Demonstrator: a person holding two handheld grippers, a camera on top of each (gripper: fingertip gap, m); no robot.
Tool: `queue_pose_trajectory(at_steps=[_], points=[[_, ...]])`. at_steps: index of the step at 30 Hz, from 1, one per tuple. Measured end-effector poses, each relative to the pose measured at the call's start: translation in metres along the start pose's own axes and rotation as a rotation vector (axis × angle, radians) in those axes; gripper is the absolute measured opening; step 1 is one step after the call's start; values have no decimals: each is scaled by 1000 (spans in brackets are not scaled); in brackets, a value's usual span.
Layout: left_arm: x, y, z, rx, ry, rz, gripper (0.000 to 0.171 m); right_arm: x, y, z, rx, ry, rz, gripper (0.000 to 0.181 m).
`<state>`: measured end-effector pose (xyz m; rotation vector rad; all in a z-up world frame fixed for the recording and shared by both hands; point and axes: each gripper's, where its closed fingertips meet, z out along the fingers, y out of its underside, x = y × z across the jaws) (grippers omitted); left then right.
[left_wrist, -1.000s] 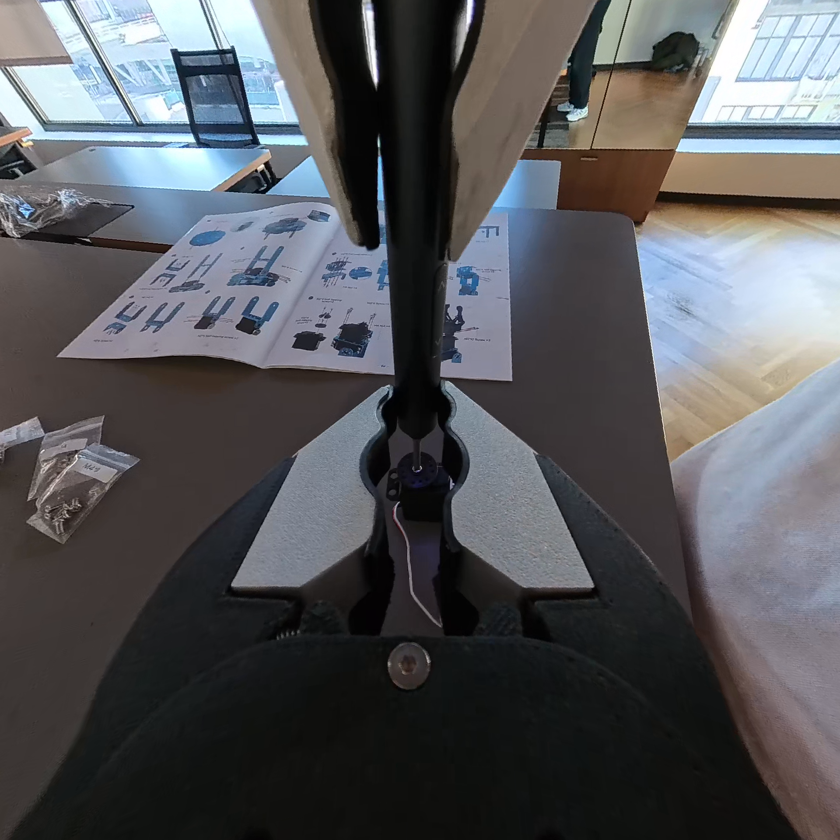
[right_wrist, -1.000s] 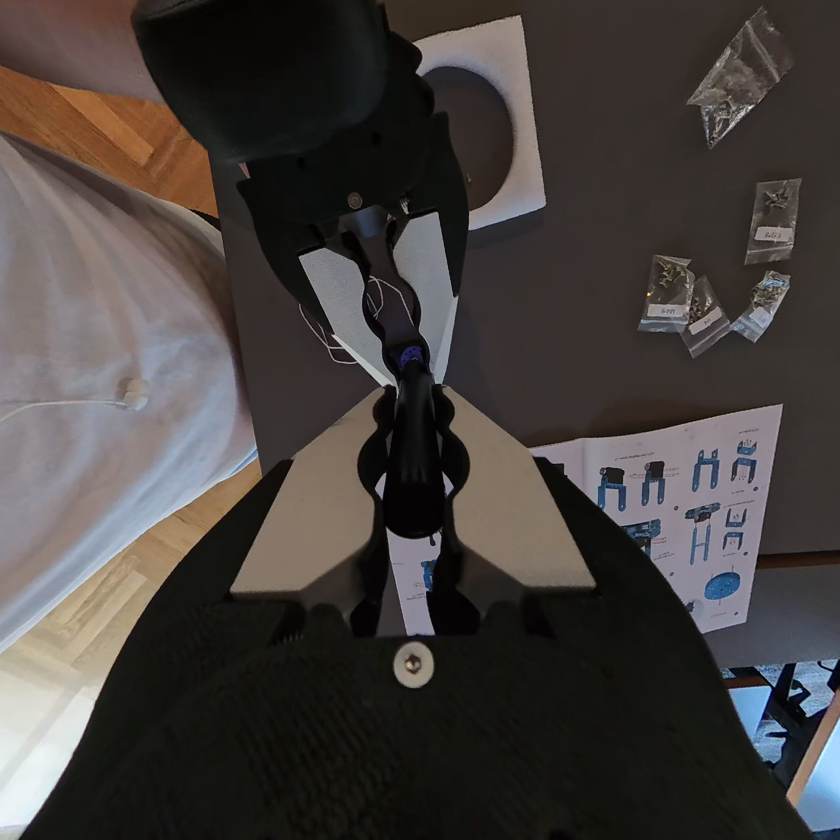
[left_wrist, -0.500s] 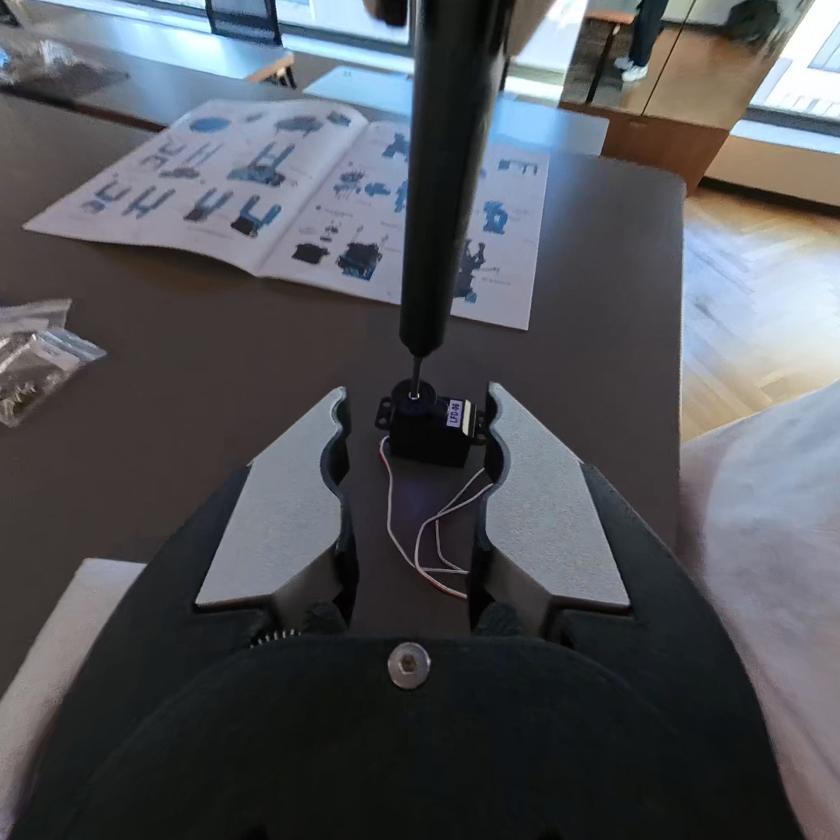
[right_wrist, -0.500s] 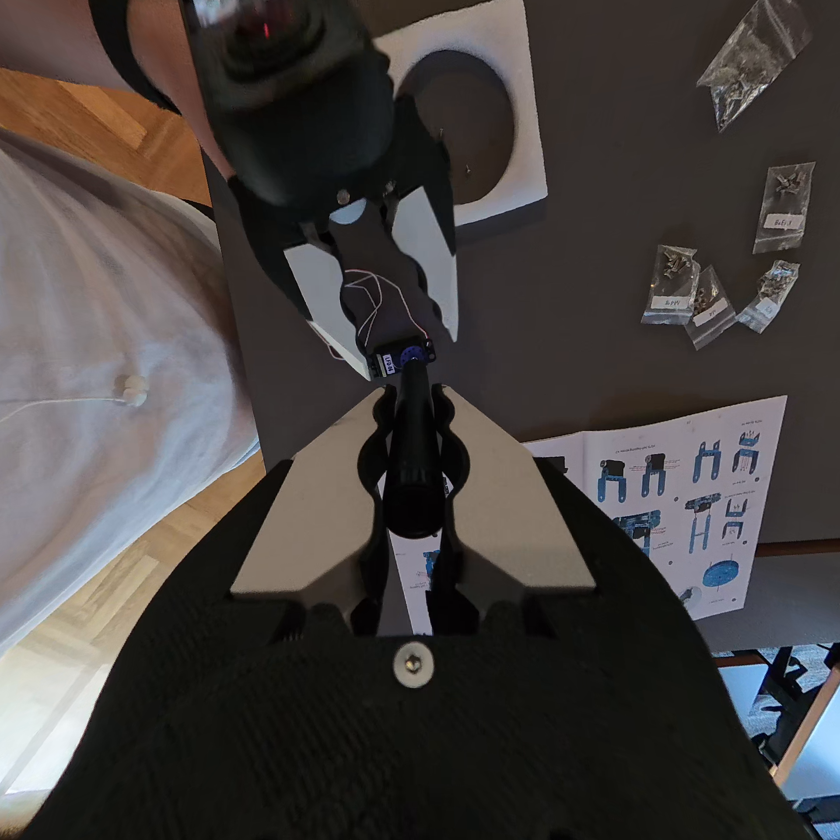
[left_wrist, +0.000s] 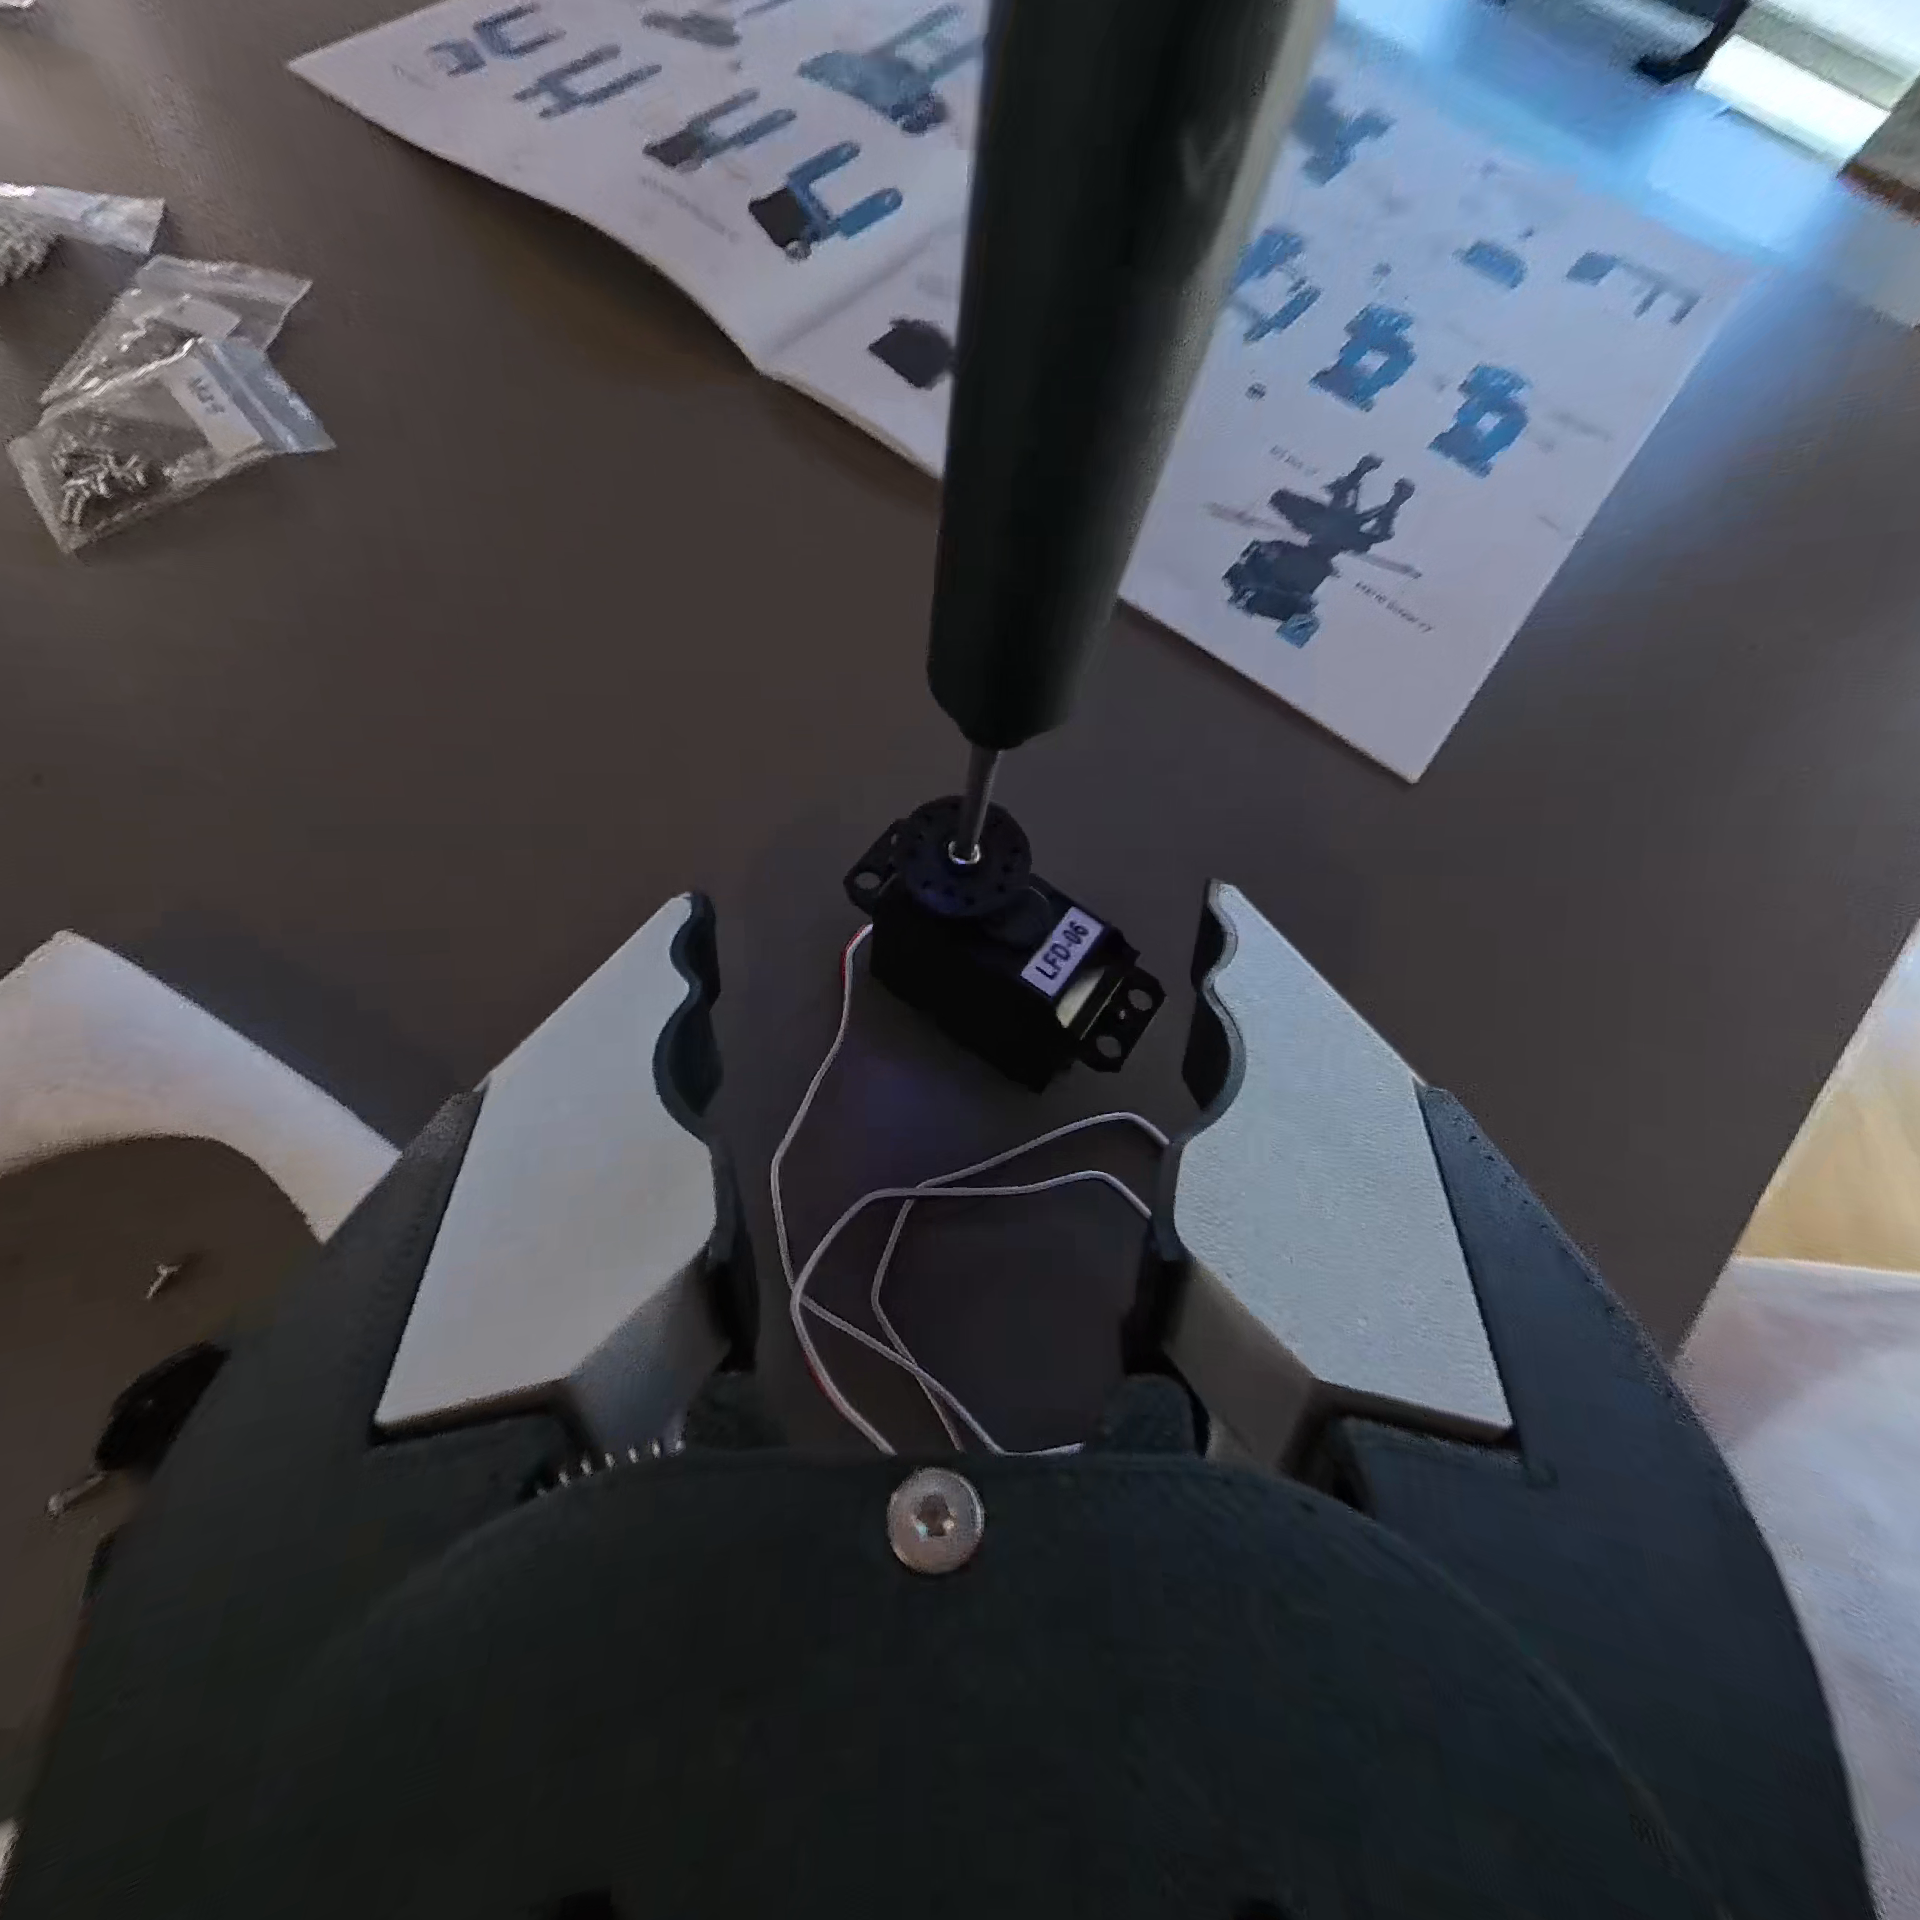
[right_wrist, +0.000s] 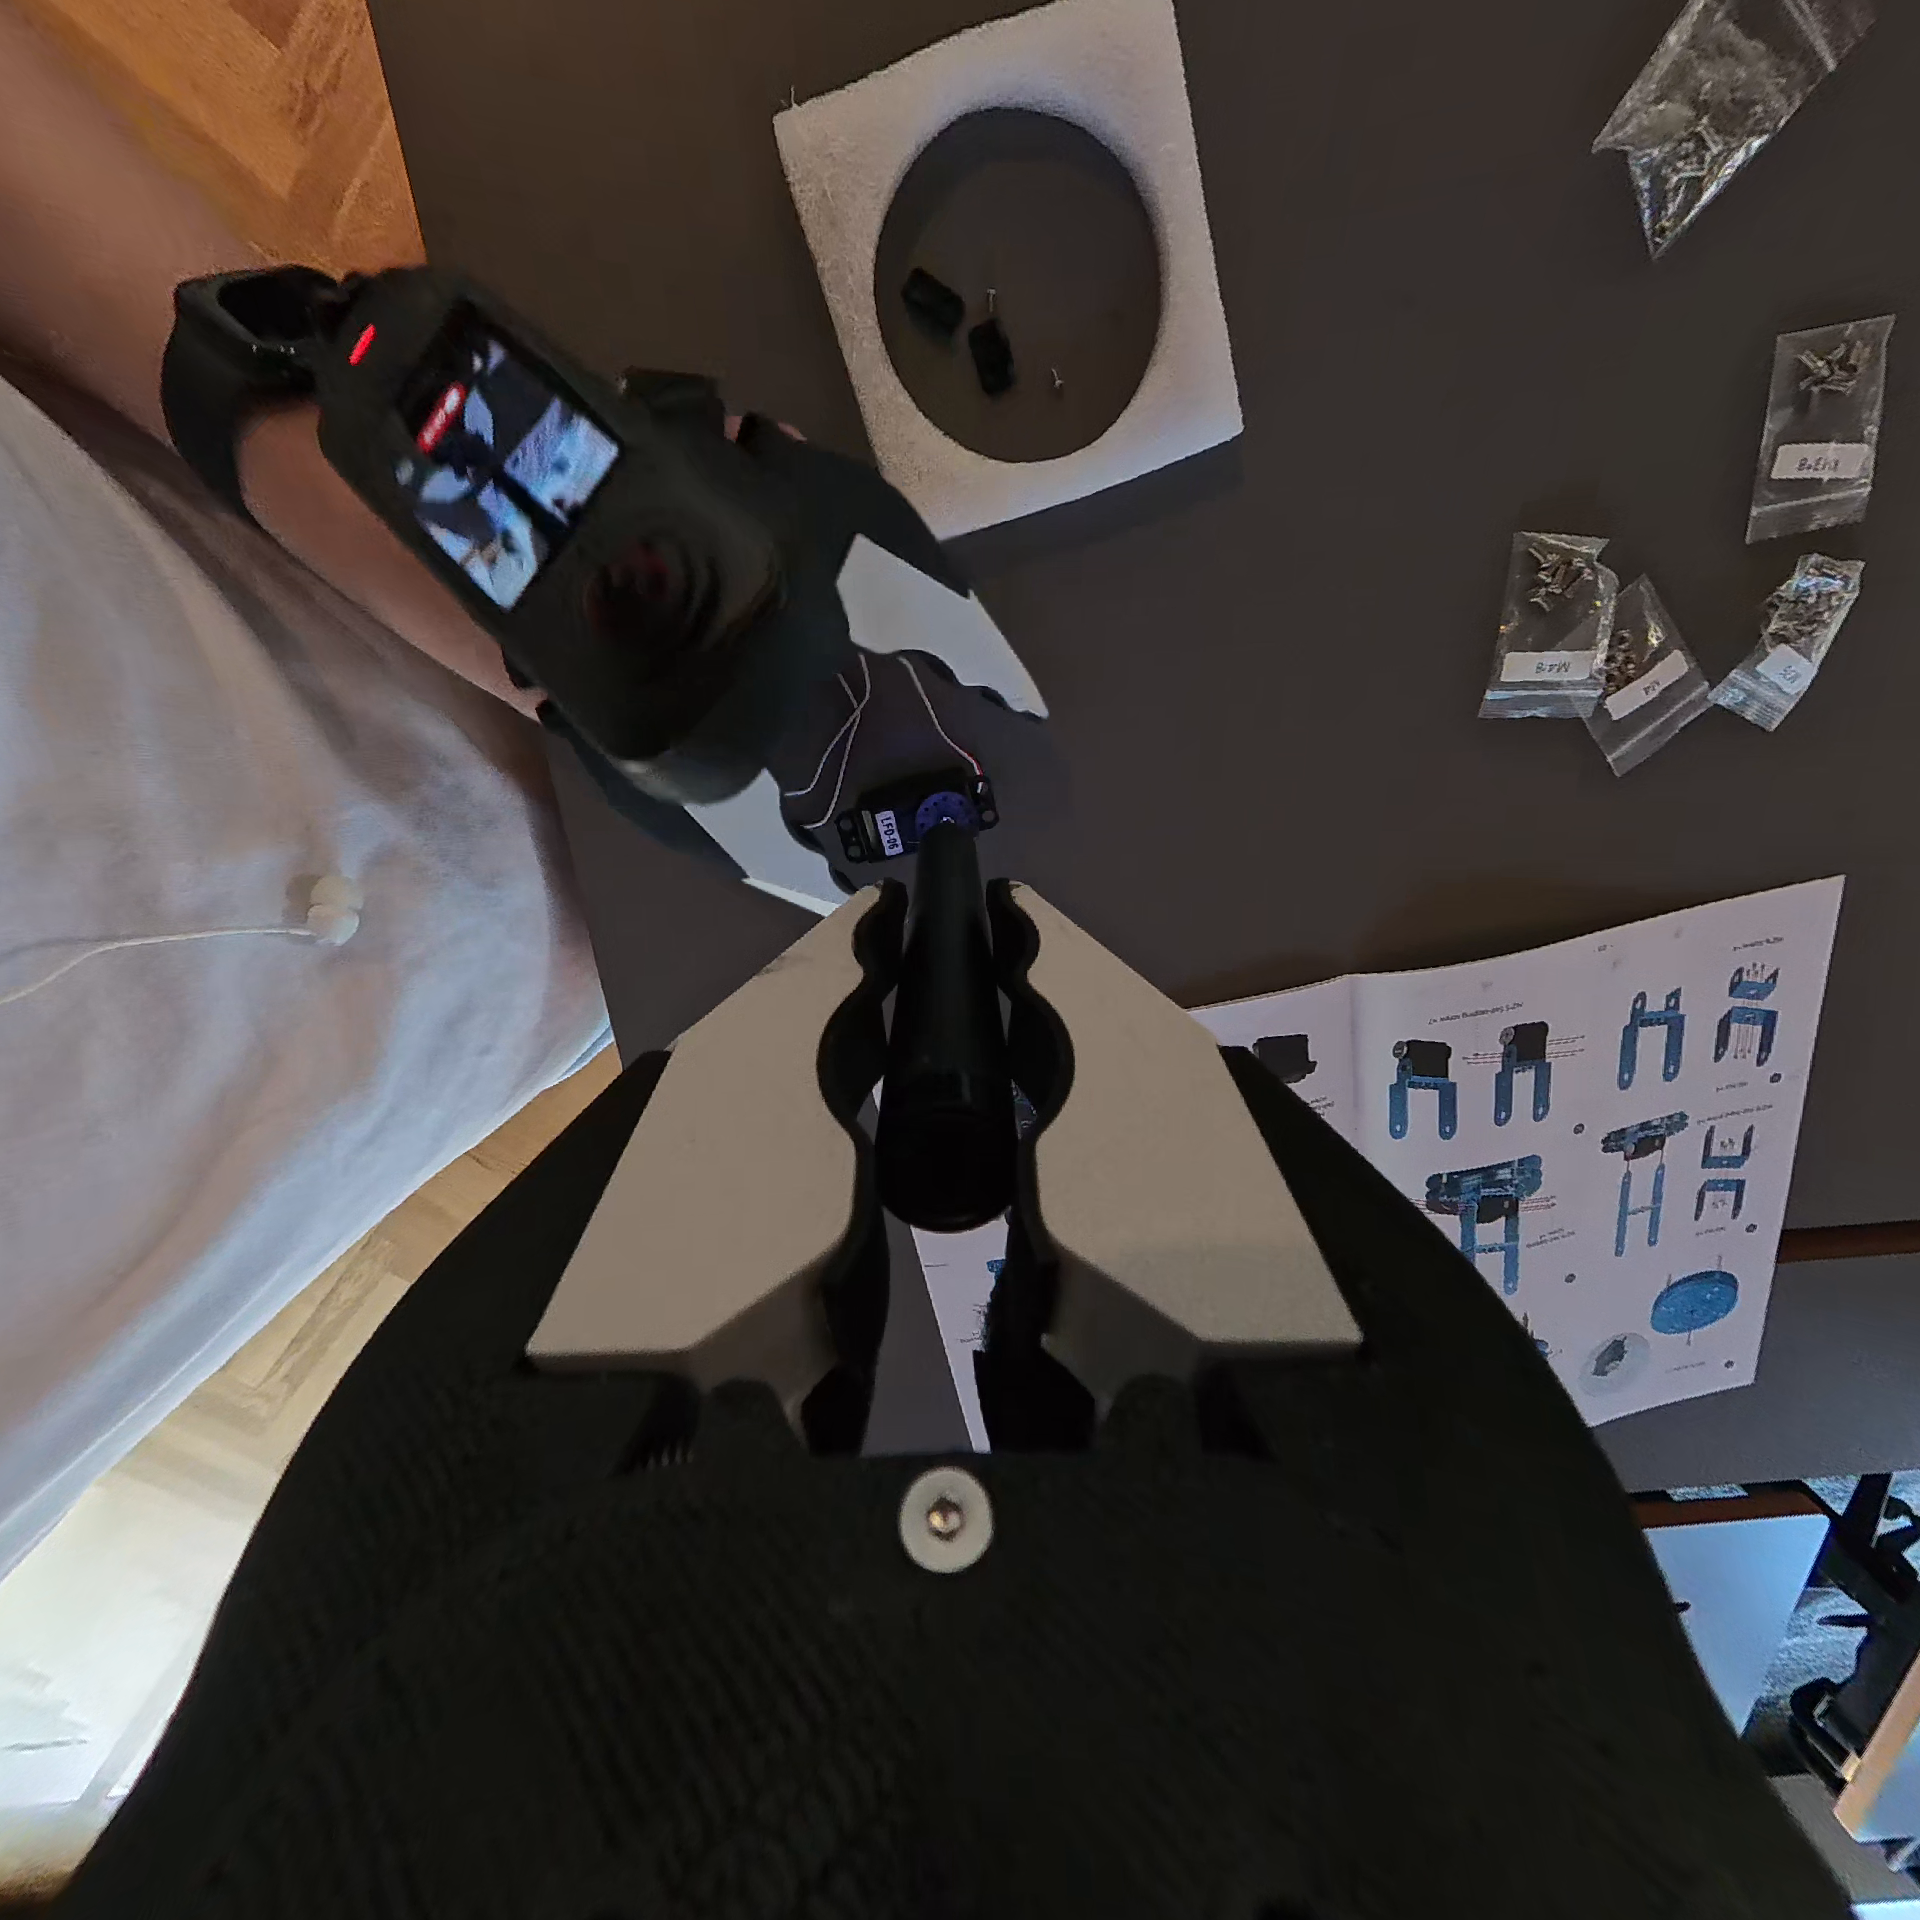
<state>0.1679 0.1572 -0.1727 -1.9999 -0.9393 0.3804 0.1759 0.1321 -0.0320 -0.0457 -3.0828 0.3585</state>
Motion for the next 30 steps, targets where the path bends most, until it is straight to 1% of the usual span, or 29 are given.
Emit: queue_pose_trajectory(at_steps=[2, 3, 7, 9, 10, 25, 30], points=[[-3, 5, 4, -40, -46, 21, 90, 0, 0, 0, -3, -3, -3, 16], [-4, 7, 5, -57, -54, 26, 86, 0, 0, 0, -4, -3, -6, 16], [0, 11, 7, -82, -13, 9, 75, 0, 0, 0, -12, 2, -19, 16], [6, 11, 7, -80, 21, 24, 57, 2, 0, 0, -15, 4, -29, 16], [7, 11, 7, -79, 25, 31, 55, 2, 0, 0, -18, 3, -32, 16], [9, 15, 3, -98, 181, 143, 54, 3, 5, -1, 20, -59, -122, 16], [9, 16, 1, -102, 220, 169, 54, 0, 4, -1, 30, -63, -223, 16]])
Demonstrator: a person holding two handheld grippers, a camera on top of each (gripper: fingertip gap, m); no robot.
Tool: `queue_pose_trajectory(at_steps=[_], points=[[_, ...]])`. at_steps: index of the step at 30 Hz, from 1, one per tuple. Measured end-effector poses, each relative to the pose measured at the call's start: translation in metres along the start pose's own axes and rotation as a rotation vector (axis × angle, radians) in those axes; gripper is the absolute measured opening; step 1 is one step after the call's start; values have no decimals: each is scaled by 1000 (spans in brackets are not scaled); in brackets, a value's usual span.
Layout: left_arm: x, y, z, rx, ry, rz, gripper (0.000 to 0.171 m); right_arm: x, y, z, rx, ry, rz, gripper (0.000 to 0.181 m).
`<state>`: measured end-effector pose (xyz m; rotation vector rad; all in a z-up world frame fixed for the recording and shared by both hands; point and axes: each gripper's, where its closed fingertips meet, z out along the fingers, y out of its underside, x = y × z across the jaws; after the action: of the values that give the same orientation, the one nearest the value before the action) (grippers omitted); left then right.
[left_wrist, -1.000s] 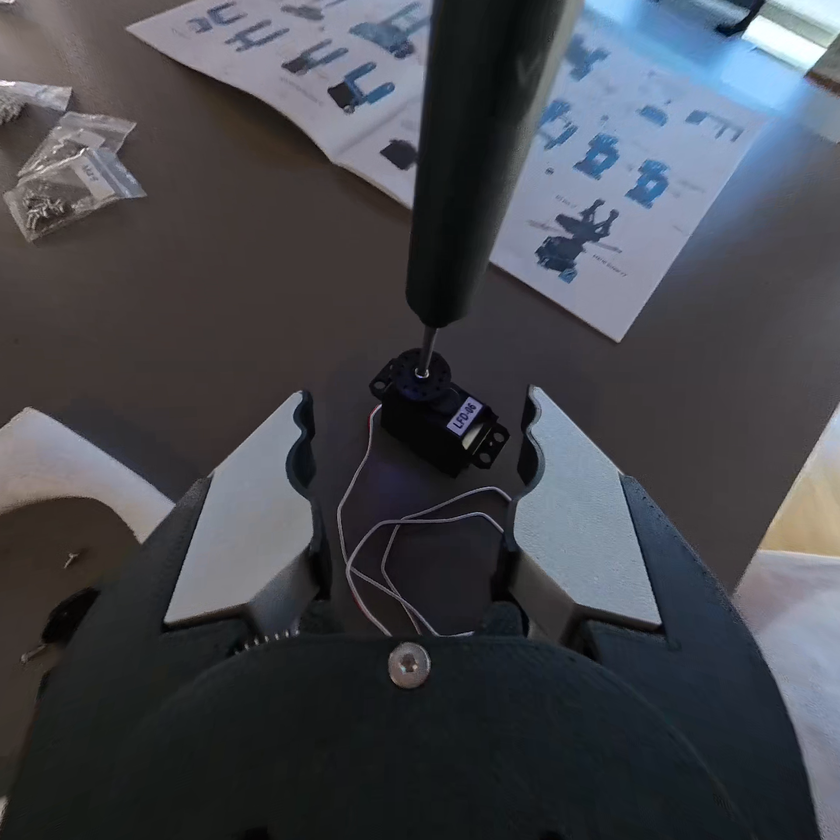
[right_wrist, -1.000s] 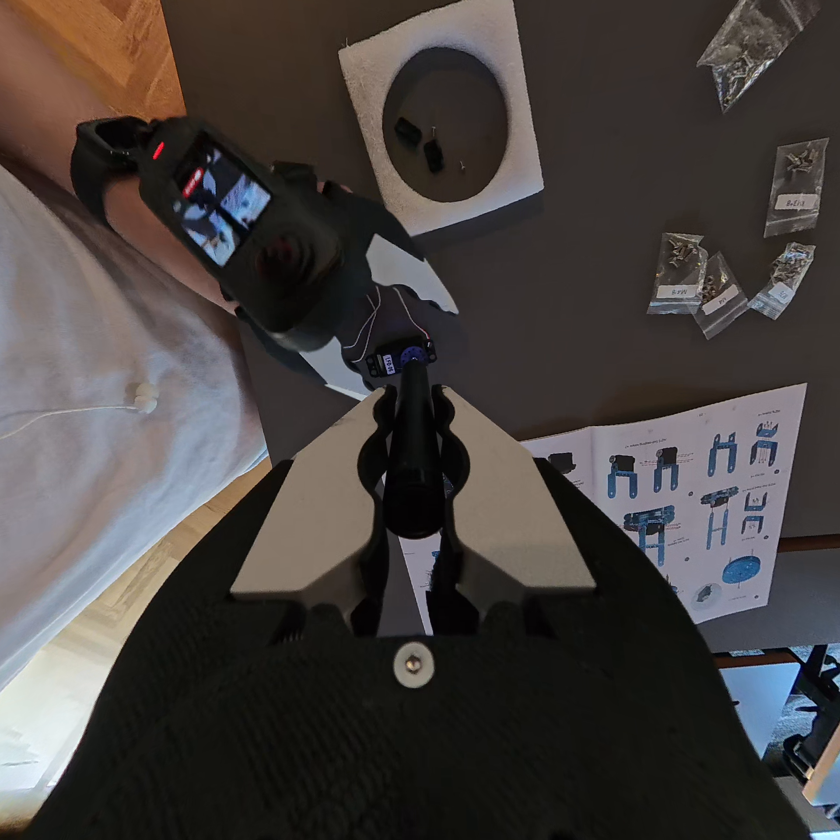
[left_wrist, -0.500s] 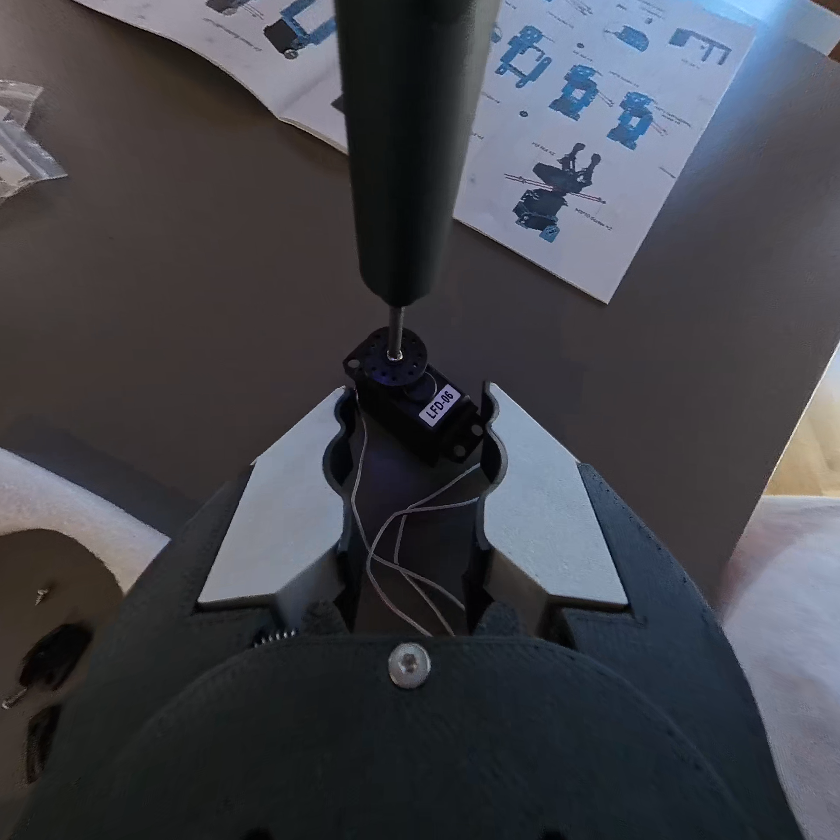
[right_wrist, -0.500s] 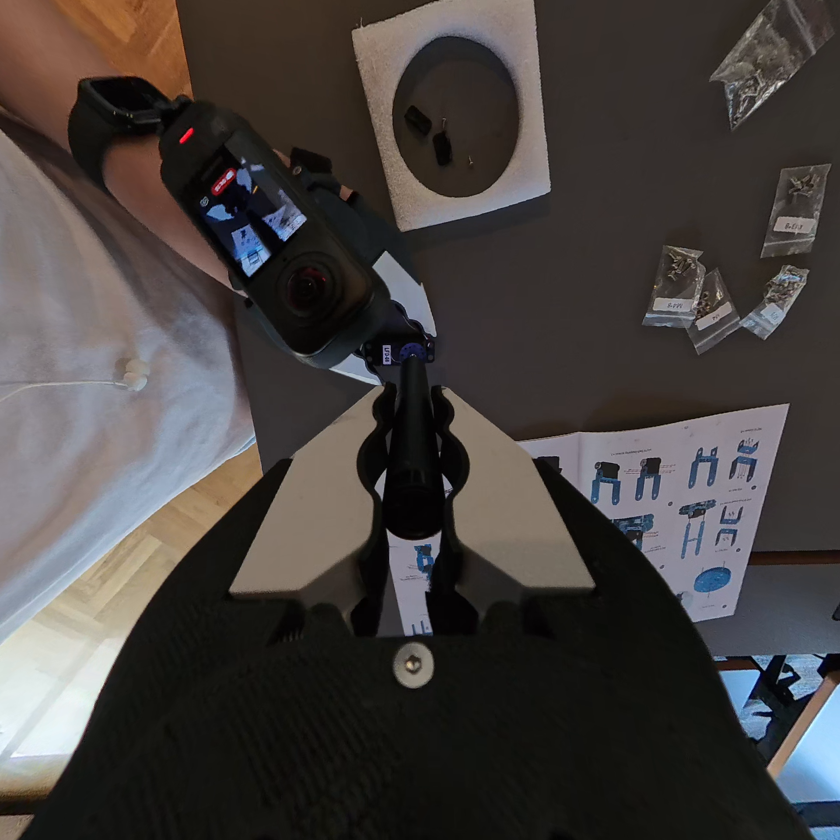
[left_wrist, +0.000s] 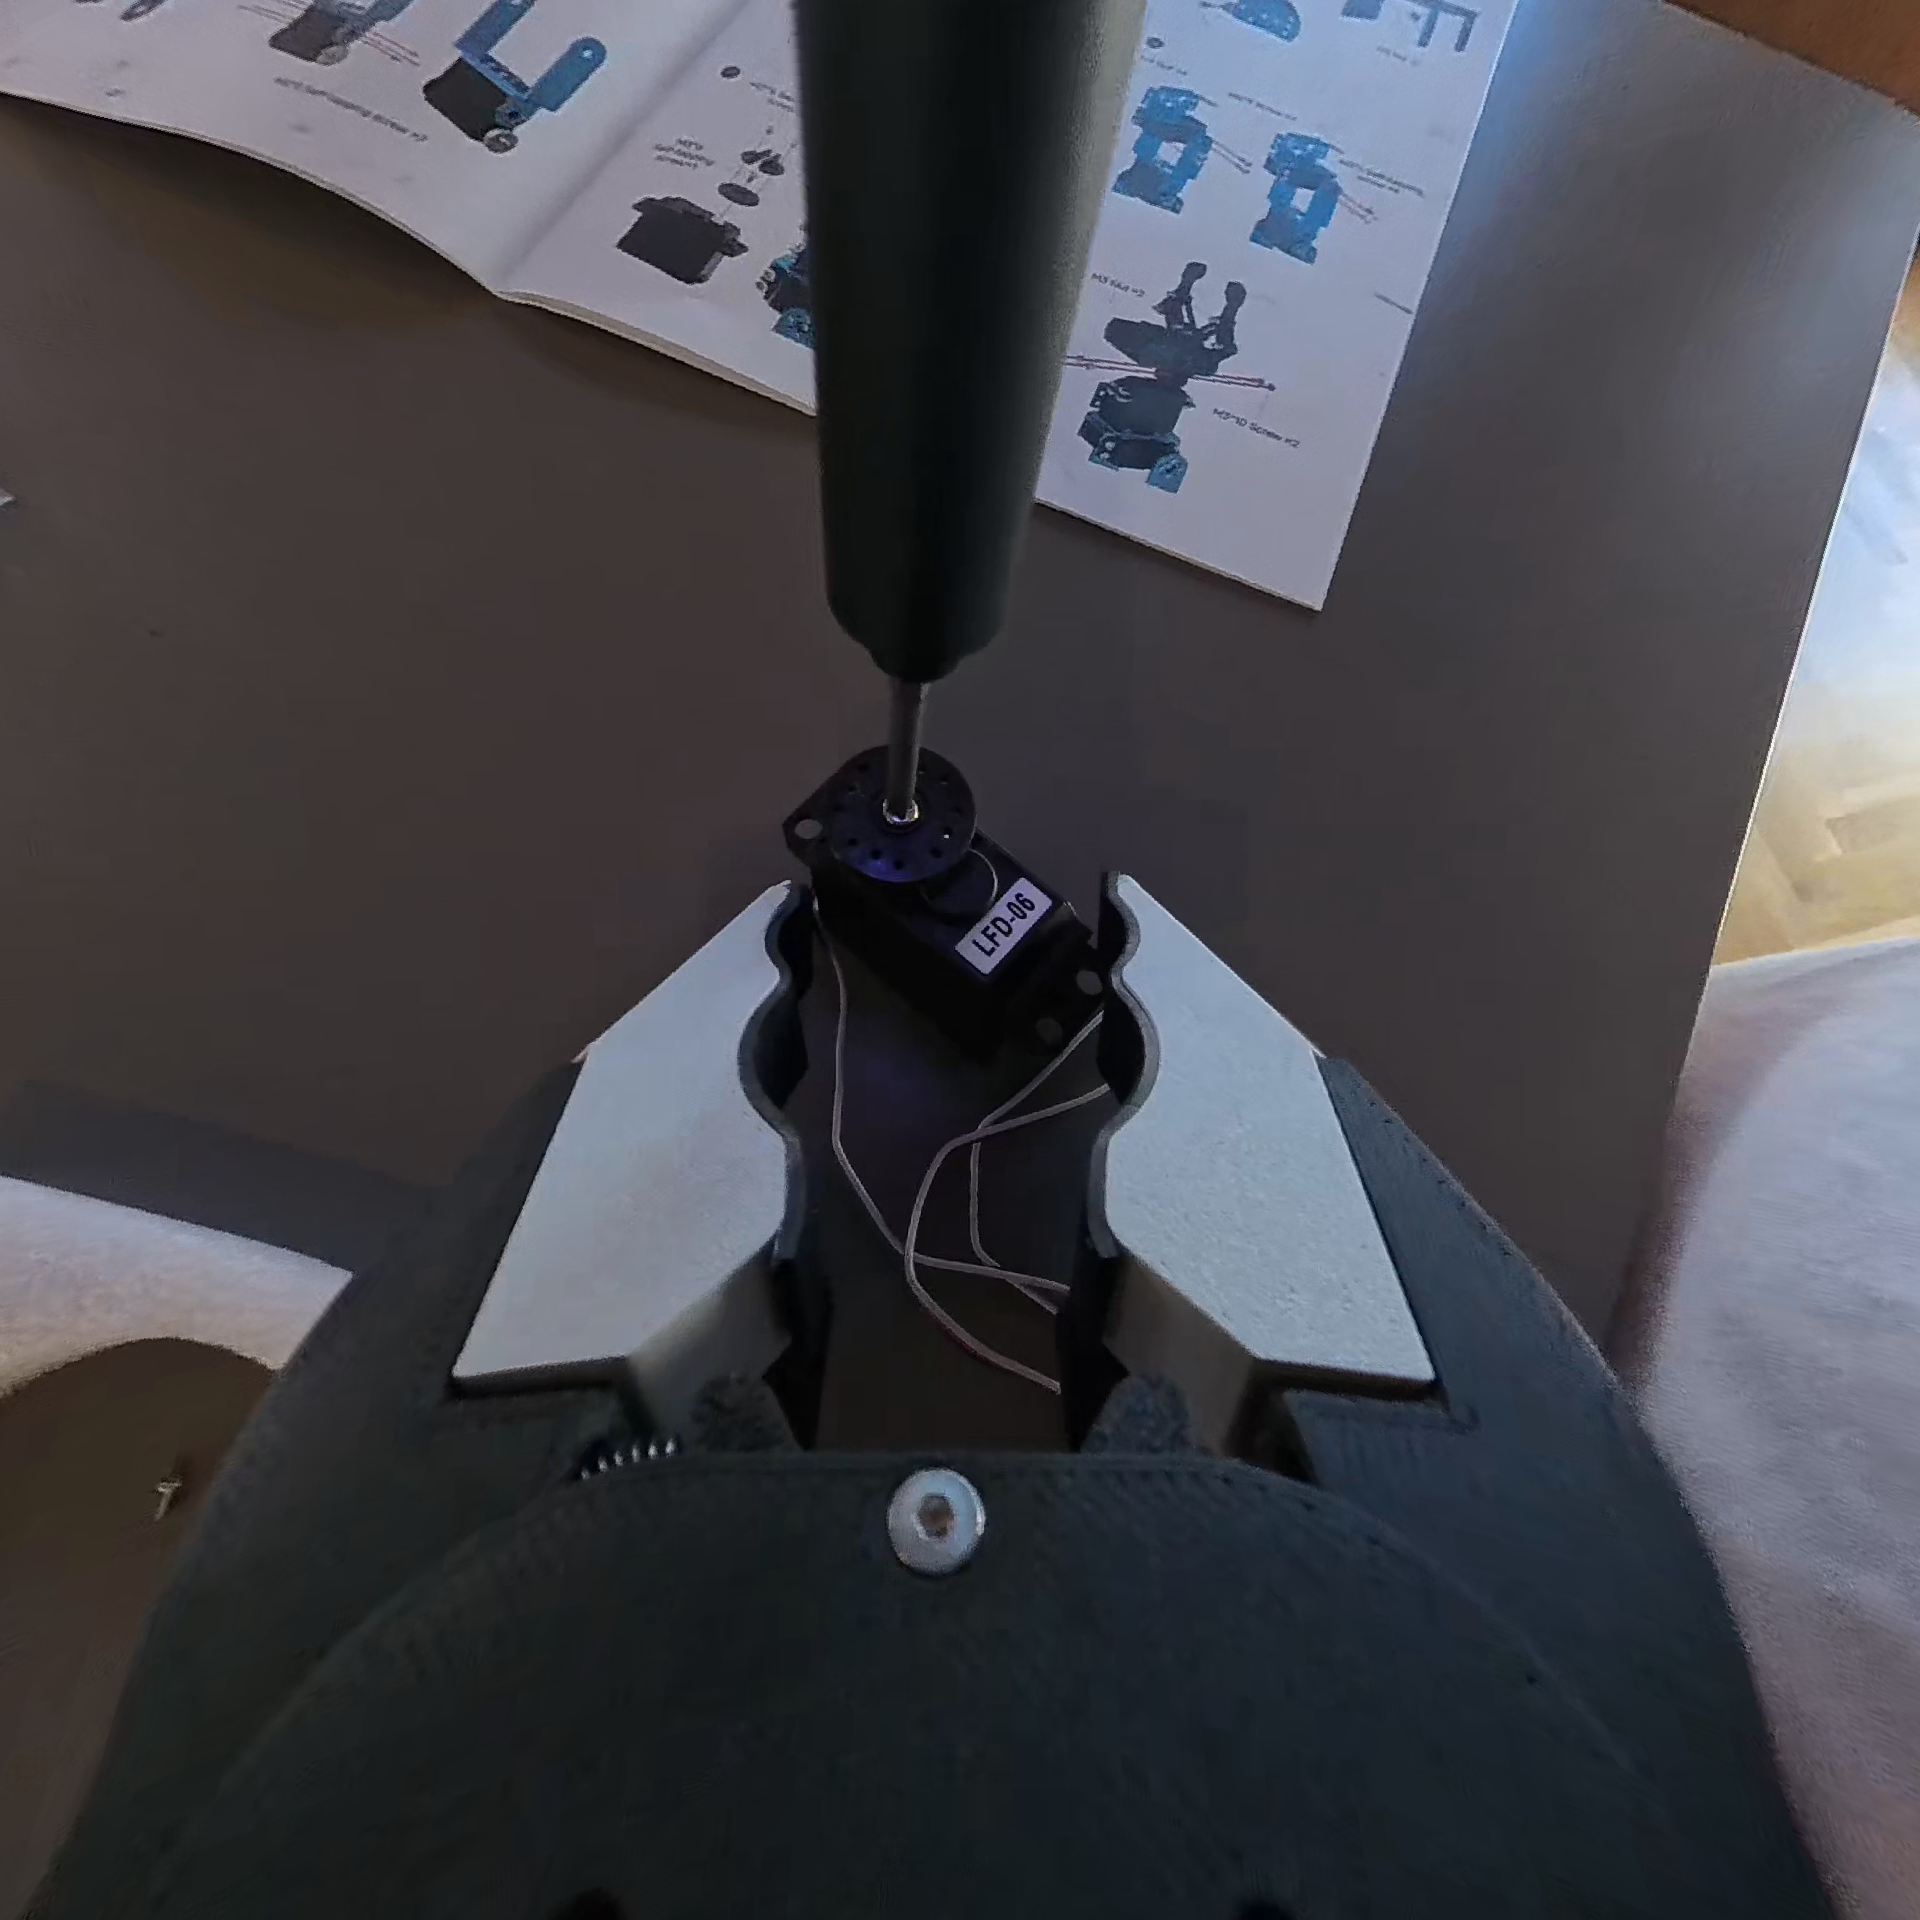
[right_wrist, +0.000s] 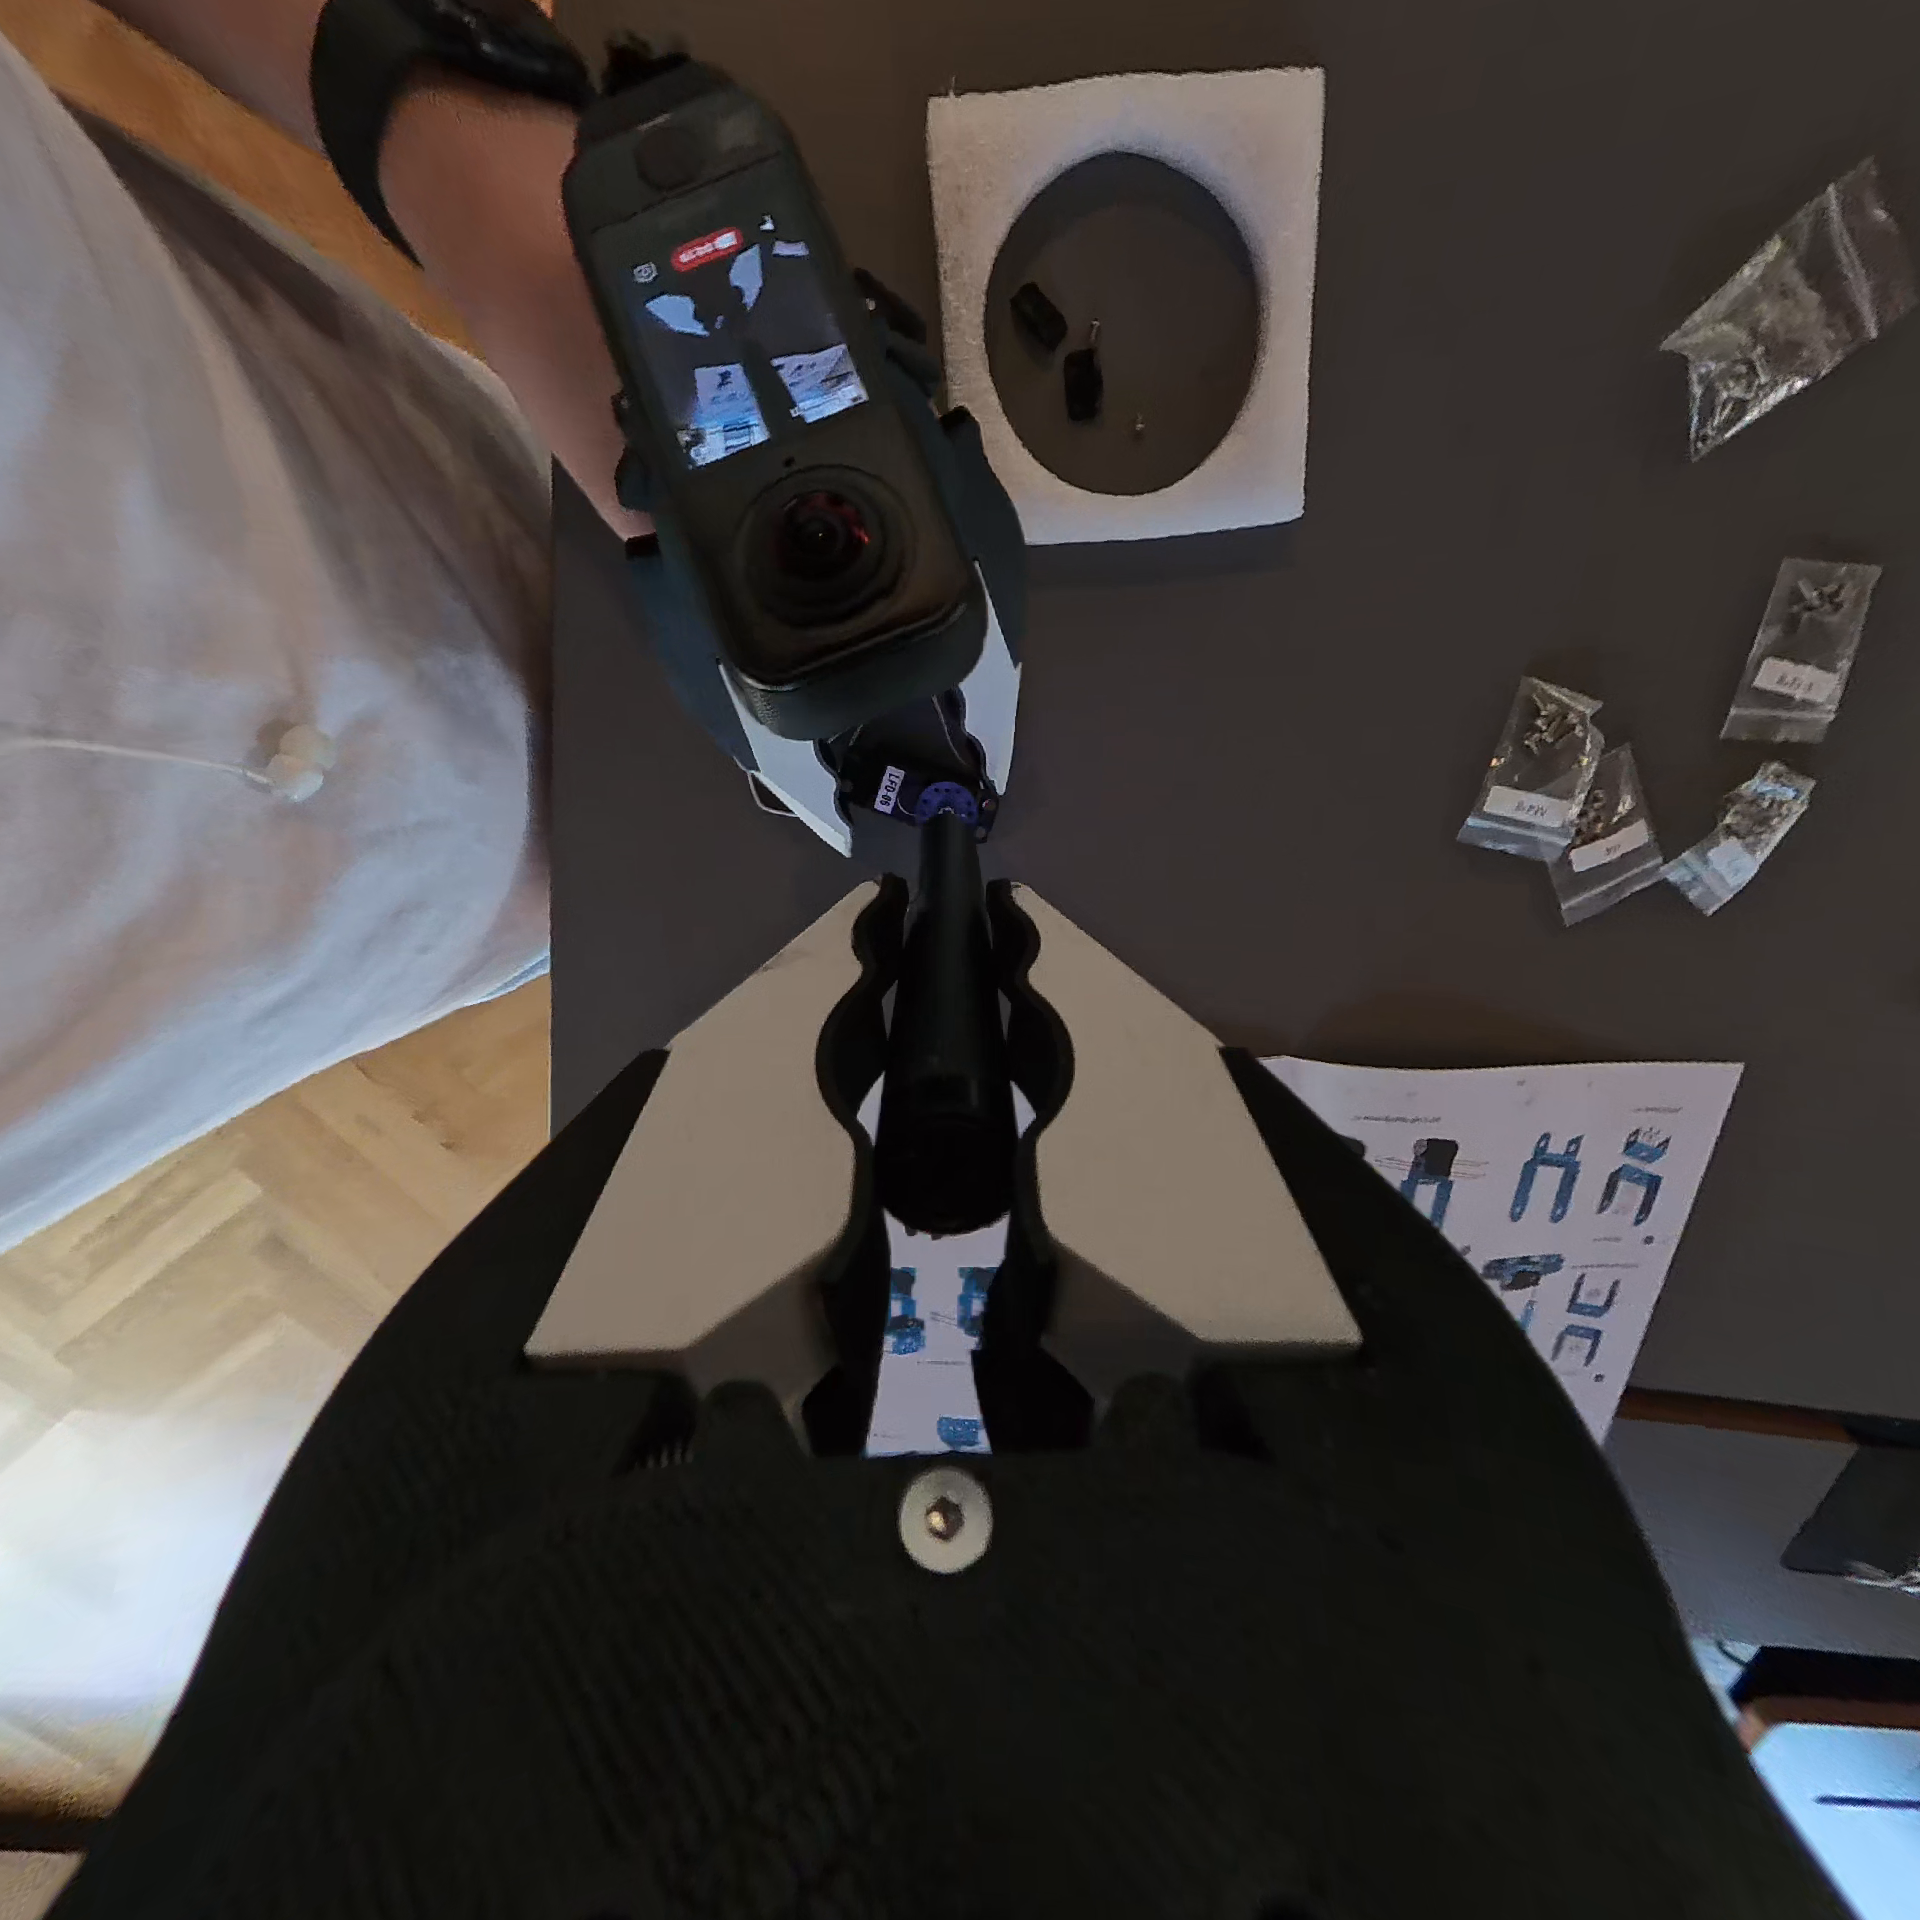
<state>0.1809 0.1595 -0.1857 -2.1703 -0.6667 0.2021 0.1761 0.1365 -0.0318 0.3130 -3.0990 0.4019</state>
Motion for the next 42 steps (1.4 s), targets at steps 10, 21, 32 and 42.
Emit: queue_pose_trajectory(at_steps=[10, 21, 32, 42], points=[[2, -40, -42, 229, 129, 46, 59, -1, -1, 0, -12, -1, 10, 16], [6, -87, -44, 359, 212, 187, 16, 11, -11, -8, 199, 122, 37, 28], [4, -86, -47, 394, 210, 160, 16, 24, -12, -27, 1260, 353, 567, 60], [-11, -48, -41, 243, 49, -125, 89, 22, -19, -35, 1218, 533, 457, 16]])
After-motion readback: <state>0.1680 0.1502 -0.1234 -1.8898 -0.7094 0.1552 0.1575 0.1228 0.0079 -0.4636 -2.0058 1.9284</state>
